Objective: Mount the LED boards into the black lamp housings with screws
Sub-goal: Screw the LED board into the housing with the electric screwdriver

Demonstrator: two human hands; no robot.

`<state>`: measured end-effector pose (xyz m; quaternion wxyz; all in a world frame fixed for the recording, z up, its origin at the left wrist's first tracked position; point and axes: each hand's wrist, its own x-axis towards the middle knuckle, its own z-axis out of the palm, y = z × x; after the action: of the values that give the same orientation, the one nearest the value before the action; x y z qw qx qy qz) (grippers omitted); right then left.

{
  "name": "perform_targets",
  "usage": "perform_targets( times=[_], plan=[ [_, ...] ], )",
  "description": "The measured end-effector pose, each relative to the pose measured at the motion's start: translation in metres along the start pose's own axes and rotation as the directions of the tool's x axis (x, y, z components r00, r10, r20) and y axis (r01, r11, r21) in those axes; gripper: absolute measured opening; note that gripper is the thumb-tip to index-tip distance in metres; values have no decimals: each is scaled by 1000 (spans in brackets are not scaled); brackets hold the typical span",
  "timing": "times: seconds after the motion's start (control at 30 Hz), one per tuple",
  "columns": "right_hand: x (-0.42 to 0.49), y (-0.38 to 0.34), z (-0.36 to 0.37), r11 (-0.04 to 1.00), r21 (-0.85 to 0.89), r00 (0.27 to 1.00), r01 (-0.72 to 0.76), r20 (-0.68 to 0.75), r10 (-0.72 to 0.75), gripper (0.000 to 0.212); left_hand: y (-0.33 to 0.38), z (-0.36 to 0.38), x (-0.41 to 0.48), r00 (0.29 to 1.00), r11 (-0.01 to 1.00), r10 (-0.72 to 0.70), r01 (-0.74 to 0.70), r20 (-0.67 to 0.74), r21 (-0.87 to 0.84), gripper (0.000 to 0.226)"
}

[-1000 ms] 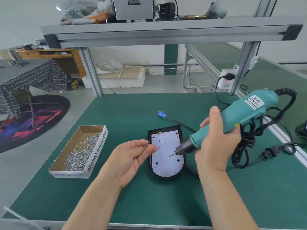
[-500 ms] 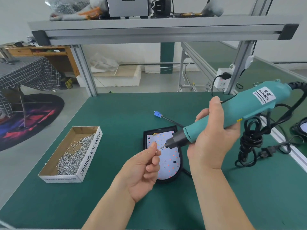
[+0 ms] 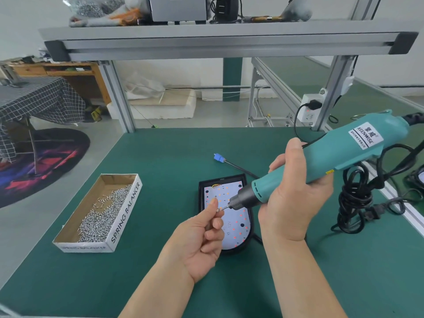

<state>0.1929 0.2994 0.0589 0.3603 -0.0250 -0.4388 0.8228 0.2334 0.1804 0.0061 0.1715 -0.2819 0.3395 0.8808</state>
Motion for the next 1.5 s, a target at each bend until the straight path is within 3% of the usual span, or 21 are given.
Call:
perform_targets(
  times=[0.9, 1.13, 1.3, 1.5],
  plan=[
    [-2, 0, -4, 999, -34, 1000, 26, -11, -26, 21, -8, 8, -8, 999, 999, 15, -16, -36, -36, 24],
    [-12, 0, -1, 992, -91, 996, 93, 12, -93, 10, -21, 22, -10, 969, 986, 138, -154, -207, -63, 23],
    [-26, 5, -2, 976, -154, 987, 156, 72, -146, 20, -26, 35, -7, 950, 973, 170, -204, -262, -109, 29],
    [-20, 5, 1, 988, -87, 992, 129, 7, -129, 41, -24, 38, -5, 934, 961, 217, -256, -282, -107, 29]
  ],
)
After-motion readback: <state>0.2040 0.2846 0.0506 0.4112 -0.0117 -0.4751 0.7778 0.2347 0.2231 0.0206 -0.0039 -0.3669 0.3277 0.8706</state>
